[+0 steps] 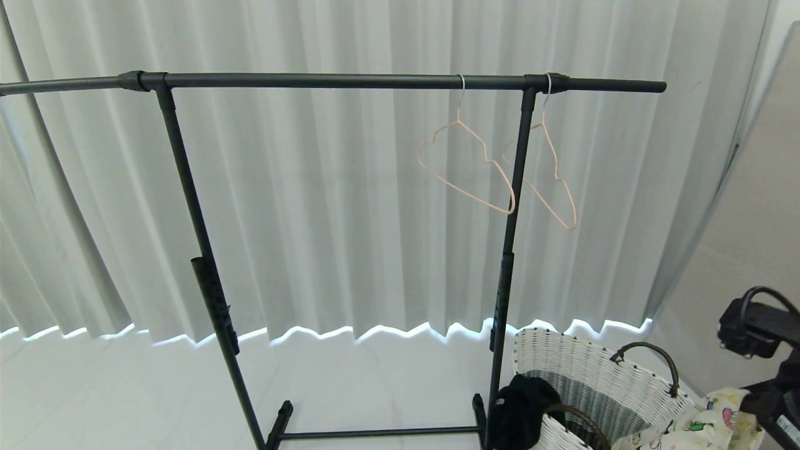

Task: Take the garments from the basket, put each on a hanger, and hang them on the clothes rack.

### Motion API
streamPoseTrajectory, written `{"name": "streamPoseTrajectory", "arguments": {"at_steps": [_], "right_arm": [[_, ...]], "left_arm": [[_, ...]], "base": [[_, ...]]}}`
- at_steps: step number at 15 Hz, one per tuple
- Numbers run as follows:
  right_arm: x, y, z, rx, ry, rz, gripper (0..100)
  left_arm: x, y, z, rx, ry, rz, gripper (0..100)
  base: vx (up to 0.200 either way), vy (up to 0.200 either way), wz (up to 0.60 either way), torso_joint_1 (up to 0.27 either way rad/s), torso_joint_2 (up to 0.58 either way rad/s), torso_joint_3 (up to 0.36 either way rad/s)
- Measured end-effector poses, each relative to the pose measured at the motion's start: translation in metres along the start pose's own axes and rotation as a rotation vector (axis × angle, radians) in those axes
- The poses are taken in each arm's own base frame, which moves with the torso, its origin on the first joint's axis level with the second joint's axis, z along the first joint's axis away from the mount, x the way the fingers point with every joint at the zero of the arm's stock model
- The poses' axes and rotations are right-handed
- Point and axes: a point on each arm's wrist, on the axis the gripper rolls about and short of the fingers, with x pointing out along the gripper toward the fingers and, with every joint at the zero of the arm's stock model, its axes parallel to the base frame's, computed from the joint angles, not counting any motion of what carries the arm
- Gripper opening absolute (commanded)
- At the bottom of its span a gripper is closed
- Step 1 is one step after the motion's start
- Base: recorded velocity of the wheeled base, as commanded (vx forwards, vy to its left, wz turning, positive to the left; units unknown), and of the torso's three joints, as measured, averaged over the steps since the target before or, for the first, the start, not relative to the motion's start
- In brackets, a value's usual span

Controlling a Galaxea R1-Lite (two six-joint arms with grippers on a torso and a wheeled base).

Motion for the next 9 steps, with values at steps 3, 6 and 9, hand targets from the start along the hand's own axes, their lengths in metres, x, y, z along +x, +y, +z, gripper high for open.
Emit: {"name": "streamPoseTrajectory", "arguments": {"at_steps": [3,6,9], "right_arm": [[-0.037,0.004,0.01,-0.054,-0.136,-0.082,0],[-0.051,0.009,0.015,-0.095,-0.198,-0.108,0],[-0.054,0.012,0.017,-0.116,-0.22,-0.1,0]], "left_arm": [[0.0,0.0,0.0,0.0,0.0,0.0,100],[0.0,0.0,0.0,0.0,0.0,0.0,100],[0.0,0.0,0.0,0.0,0.0,0.0,100]], "base": [[-0.2,0.0,0.0,-0.001,0.0,0.006],[0.0,0.0,0.0,0.0,0.0,0.0],[0.0,0.2,0.0,0.007,0.01,0.002]]}}
